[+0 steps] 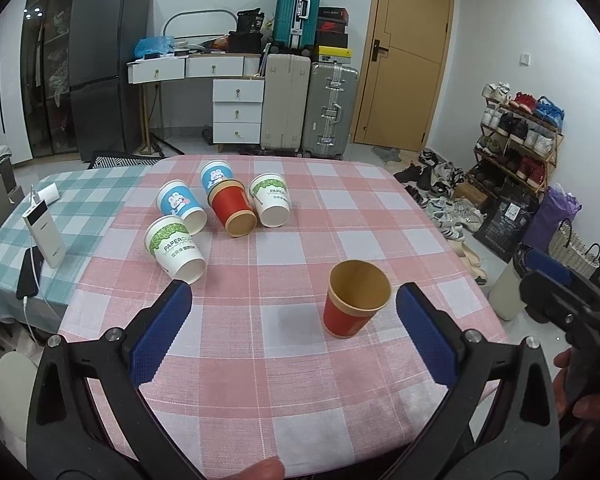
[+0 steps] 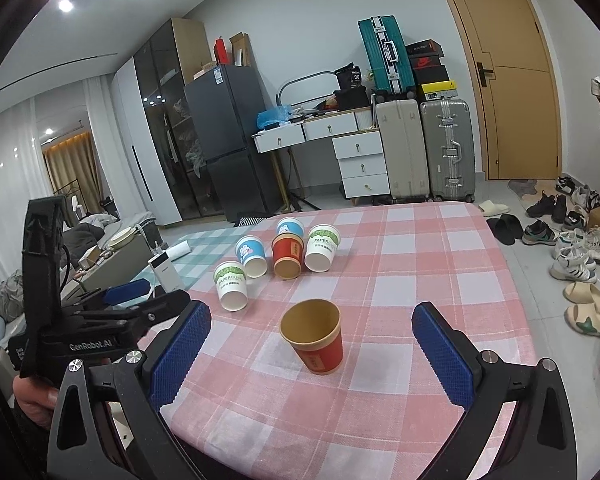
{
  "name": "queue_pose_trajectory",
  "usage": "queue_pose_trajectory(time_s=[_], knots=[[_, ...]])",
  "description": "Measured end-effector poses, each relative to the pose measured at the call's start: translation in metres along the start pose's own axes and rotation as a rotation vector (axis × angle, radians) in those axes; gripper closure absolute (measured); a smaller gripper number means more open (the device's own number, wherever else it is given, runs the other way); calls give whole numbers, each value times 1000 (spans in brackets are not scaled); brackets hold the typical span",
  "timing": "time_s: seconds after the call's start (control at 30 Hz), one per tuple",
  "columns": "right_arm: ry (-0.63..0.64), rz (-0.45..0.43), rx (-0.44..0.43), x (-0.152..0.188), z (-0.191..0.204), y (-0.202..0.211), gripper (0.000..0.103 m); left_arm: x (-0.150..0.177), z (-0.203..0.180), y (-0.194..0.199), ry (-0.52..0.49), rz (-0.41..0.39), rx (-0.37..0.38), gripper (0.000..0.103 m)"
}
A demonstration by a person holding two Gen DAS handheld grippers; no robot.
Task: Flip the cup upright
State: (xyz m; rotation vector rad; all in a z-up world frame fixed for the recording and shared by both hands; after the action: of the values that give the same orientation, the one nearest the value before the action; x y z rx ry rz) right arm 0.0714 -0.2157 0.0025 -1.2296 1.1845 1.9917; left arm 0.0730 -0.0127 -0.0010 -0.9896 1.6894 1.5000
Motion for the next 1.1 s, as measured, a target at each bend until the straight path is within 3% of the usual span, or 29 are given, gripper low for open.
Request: queue_pose_trajectory(time_s=[1.1], knots=[[22,-3,-7,5,17,8,0,2,-2,13,4,-28,8,1]])
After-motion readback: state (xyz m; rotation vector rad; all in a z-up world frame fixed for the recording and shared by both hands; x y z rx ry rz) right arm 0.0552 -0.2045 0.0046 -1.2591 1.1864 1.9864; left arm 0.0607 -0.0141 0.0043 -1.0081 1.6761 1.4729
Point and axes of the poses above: each gripper's, at about its wrist camera, not at the fingertips, and y roughly against the way its jaws point, z to its left, x to its underside, the point moved 3 cm from there along -y, roughly the way its jaws point, and after that the axes turned 6 degrees about -z, right-handed, at the moved point
